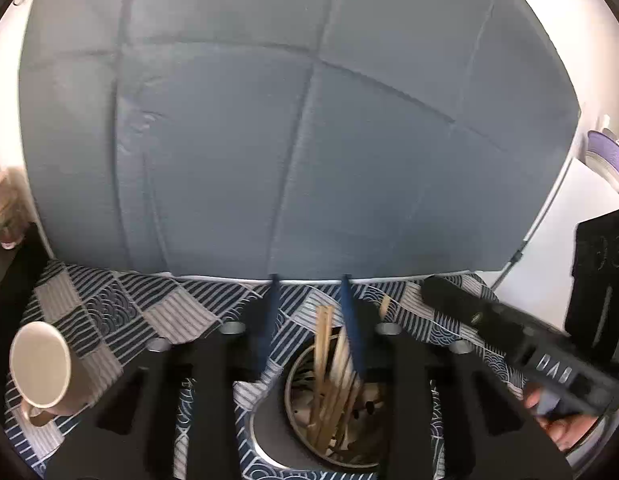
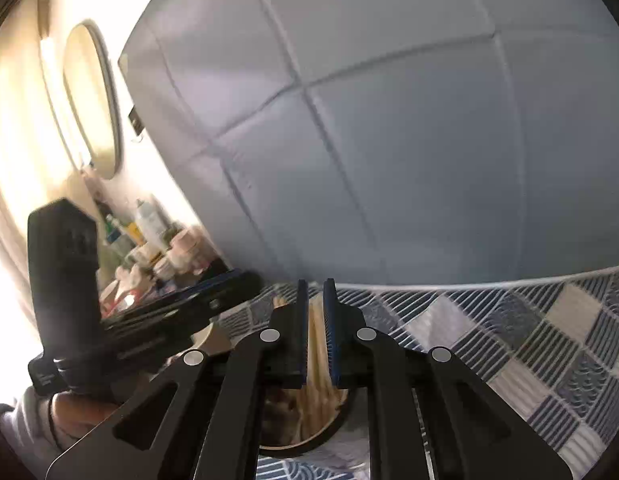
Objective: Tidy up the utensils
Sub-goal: 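Open both tools to release the sticks into the holder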
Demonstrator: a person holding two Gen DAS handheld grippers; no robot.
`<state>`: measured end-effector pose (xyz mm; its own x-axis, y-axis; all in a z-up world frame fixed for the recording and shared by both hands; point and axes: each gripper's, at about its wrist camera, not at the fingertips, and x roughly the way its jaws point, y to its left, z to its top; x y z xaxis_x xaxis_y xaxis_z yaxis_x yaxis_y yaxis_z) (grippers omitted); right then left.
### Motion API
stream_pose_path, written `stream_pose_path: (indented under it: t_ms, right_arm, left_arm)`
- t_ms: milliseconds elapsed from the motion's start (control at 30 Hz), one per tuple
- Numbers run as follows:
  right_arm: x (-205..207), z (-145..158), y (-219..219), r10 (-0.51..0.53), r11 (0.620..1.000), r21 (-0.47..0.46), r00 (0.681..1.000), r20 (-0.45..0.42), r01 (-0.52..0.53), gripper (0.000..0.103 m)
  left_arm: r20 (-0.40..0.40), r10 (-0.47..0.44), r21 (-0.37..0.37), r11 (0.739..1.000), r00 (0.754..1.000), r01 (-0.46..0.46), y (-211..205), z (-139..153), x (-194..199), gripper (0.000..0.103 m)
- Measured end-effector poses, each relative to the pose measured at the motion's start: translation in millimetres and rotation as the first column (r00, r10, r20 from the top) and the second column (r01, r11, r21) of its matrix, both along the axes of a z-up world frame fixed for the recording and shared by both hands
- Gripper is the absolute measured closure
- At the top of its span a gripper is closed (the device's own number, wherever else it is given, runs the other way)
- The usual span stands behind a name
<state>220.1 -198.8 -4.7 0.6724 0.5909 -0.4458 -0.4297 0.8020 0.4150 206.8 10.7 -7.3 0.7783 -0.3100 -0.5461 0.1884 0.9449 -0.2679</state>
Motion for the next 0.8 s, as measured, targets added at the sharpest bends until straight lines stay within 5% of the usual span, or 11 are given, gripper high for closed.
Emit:
stream_pose_path:
  t_ms: [67, 133, 300, 400, 800]
  right_arm:
    - [-2.3, 6.3, -5.4, -0.037, 0.999, -0.011, 0.999, 0.017, 0.038, 0.084]
    - [-6.1, 13.6, -10.5, -0.093, 0.995, -0.030, 0.995, 0.035, 0.094, 0.048]
    - [-14.1, 26.1, -14.7, -0.191, 0.977, -0.093, 0.981, 0.037, 0.194, 0.018]
    - [-19.7, 30.0, -16.1, -0.223, 0.966, -0.128, 0.974, 0.031, 0.225, 0.015]
    - [-80.3, 40.3, -39.5, -0.260, 0.941, -0.228, 0.966, -0.006, 0.252, 0.008]
  left_arm:
    - [0.008, 0.019, 0.001, 1.000, 1.000, -0.019, 4.3, 4.8, -5.5, 0.059]
    - [0.012, 0.041, 0.019, 0.999, 0.999, -0.041, 6.8, 9.4, -10.6, 0.044]
    - [0.013, 0.072, 0.059, 0.996, 0.997, -0.072, 10.1, 18.3, -23.3, 0.016]
    - [0.002, 0.086, 0.063, 0.994, 0.996, -0.086, 12.5, 22.0, -27.4, 0.006]
    - [0.026, 0.163, 0.188, 0.968, 0.986, -0.165, 28.0, 28.5, -65.2, 0.006]
